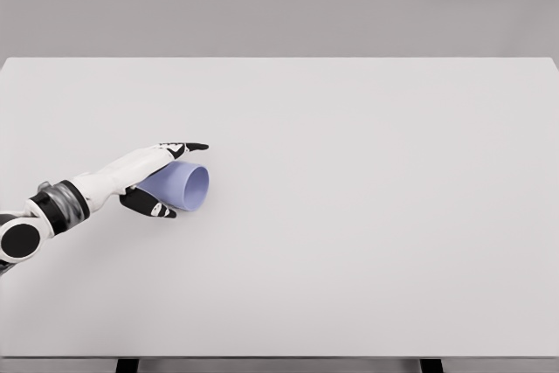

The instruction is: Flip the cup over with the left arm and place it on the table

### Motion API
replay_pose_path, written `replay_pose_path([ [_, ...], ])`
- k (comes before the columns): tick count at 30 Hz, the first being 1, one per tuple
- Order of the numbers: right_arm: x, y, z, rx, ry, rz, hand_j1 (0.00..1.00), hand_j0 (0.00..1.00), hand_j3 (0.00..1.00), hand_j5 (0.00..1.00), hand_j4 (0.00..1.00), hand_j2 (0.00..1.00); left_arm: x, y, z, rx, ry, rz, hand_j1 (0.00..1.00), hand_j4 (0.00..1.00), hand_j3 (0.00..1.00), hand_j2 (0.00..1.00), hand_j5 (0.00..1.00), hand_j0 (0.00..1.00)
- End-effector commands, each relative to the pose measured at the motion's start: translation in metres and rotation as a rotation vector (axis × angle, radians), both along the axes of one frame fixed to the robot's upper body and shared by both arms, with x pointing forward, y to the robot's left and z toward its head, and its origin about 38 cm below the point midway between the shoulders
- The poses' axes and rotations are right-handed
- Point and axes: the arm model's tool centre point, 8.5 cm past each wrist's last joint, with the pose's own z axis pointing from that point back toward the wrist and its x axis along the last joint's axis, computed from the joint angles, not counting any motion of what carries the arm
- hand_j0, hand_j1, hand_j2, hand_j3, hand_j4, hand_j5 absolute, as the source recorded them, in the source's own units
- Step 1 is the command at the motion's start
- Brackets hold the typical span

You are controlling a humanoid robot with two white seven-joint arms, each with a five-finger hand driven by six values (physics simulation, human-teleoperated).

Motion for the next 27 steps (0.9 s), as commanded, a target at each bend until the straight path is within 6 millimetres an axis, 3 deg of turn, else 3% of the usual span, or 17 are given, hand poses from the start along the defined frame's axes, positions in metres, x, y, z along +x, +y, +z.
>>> replay_pose_path([
  [1,0.0,0.0,0.0,0.0,0.0,0.0,1.0,1.0,1.0,1.0,1.0,1.0,0.0,-0.003,-0.002,-0.005,0.006,0.001,1.0,1.0,1.0,1.0,1.0,1.0],
  [16,0.0,0.0,0.0,0.0,0.0,0.0,1.0,1.0,1.0,1.0,1.0,1.0,0.001,-0.004,-0.011,0.026,0.04,0.036,1.0,1.0,1.0,1.0,1.0,1.0],
  [22,0.0,0.0,0.0,0.0,0.0,0.0,1.0,1.0,1.0,1.0,1.0,1.0,0.0,-0.006,-0.008,0.019,0.037,0.029,0.84,0.84,0.84,0.84,0.84,0.84],
  [27,0.0,0.0,0.0,0.0,0.0,0.0,1.0,1.0,1.0,1.0,1.0,1.0,0.0,-0.007,0.001,0.007,0.022,0.025,0.83,0.83,0.83,0.83,0.83,0.83],
])
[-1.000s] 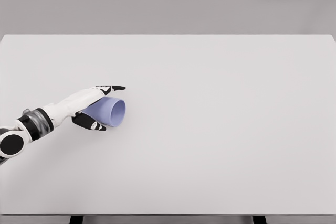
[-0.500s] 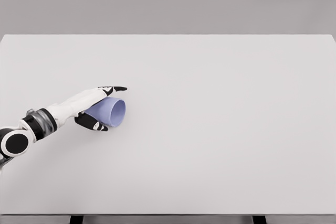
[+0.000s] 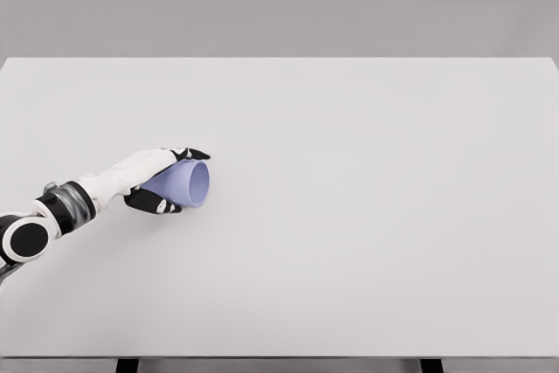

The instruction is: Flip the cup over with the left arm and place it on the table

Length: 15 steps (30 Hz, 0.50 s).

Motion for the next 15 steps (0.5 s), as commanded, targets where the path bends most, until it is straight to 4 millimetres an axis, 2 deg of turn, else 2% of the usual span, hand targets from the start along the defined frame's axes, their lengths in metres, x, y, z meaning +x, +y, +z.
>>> replay_pose_path([
  [1,0.0,0.0,0.0,0.0,0.0,0.0,1.0,1.0,1.0,1.0,1.0,1.0,-0.001,-0.002,0.004,-0.008,-0.006,-0.007,0.83,0.83,0.83,0.83,0.83,0.83],
  [8,0.0,0.0,0.0,0.0,0.001,0.0,1.0,1.0,1.0,1.0,1.0,1.0,0.003,-0.003,0.018,-0.045,-0.046,-0.002,0.83,0.83,0.83,0.83,0.83,0.83],
  [15,0.0,0.0,0.0,0.0,-0.002,0.0,1.0,1.0,1.0,1.0,1.0,1.0,0.003,-0.003,0.021,-0.088,-0.031,0.009,0.83,0.83,0.83,0.83,0.83,0.83],
])
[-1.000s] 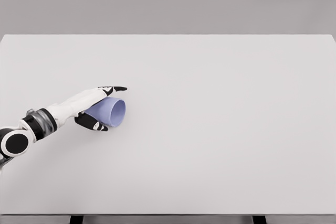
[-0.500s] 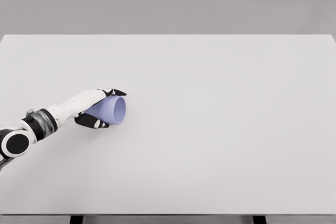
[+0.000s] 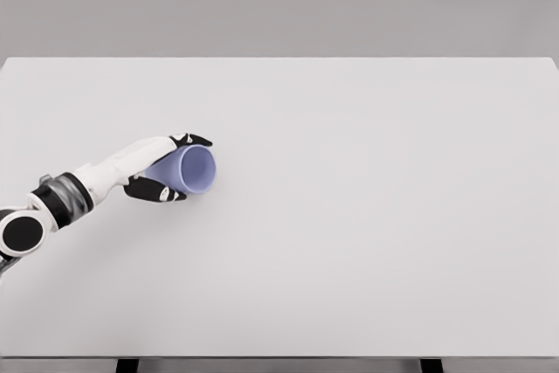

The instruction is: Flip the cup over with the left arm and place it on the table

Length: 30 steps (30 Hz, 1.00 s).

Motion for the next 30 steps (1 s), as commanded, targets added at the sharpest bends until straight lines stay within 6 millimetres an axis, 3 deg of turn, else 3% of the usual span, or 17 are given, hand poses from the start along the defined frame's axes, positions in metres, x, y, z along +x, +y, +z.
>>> replay_pose_path([
  [1,0.0,0.0,0.0,0.0,0.0,0.0,1.0,1.0,1.0,1.0,1.0,1.0,0.001,0.0,0.002,-0.017,0.003,0.004,0.83,0.83,0.83,0.83,0.83,0.83],
  [16,0.0,0.0,0.0,0.0,0.0,0.0,1.0,1.0,1.0,1.0,1.0,1.0,0.005,0.002,0.02,-0.126,0.026,0.027,0.84,0.84,0.84,0.84,0.84,0.84],
  [30,0.0,0.0,0.0,0.0,0.0,0.0,1.0,1.0,1.0,1.0,1.0,1.0,0.003,0.001,0.016,-0.182,0.073,0.039,0.87,0.87,0.87,0.87,0.87,0.87],
])
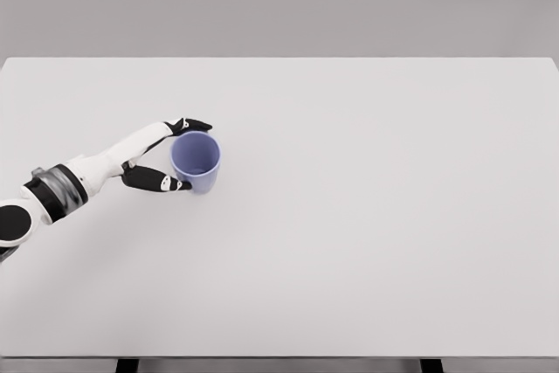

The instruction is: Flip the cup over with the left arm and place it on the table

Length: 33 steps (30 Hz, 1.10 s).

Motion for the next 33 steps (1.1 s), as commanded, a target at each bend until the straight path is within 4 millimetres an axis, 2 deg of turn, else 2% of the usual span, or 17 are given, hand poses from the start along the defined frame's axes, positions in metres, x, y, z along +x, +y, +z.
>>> replay_pose_path([
  [1,0.0,0.0,0.0,0.0,0.0,0.0,1.0,1.0,1.0,1.0,1.0,1.0,0.0,0.0,0.0,-0.006,0.005,0.001,0.87,0.87,0.87,0.87,0.87,0.87],
  [6,0.0,0.0,0.0,0.0,0.0,0.0,1.0,1.0,1.0,1.0,1.0,1.0,-0.001,0.001,0.0,-0.007,0.007,0.004,0.92,0.92,0.92,0.92,0.92,0.92],
  [9,0.0,0.0,0.0,0.0,0.0,0.0,1.0,1.0,1.0,1.0,1.0,1.0,-0.001,0.001,0.0,-0.006,0.006,0.004,1.0,1.0,1.0,1.0,1.0,1.0],
  [24,0.0,0.0,0.0,0.0,0.001,0.0,1.0,1.0,1.0,1.0,1.0,1.0,0.0,0.007,0.002,0.015,-0.003,0.011,1.0,1.0,1.0,1.0,1.0,1.0],
  [30,0.0,0.0,0.0,0.0,0.0,0.0,1.0,1.0,1.0,1.0,1.0,1.0,0.0,0.028,0.01,0.064,-0.015,0.038,1.0,1.0,1.0,1.0,1.0,1.0],
  [33,0.0,0.0,0.0,0.0,0.0,0.0,1.0,1.0,1.0,1.0,1.0,1.0,0.002,0.05,0.023,0.11,-0.039,0.074,1.0,1.0,1.0,1.0,1.0,1.0],
])
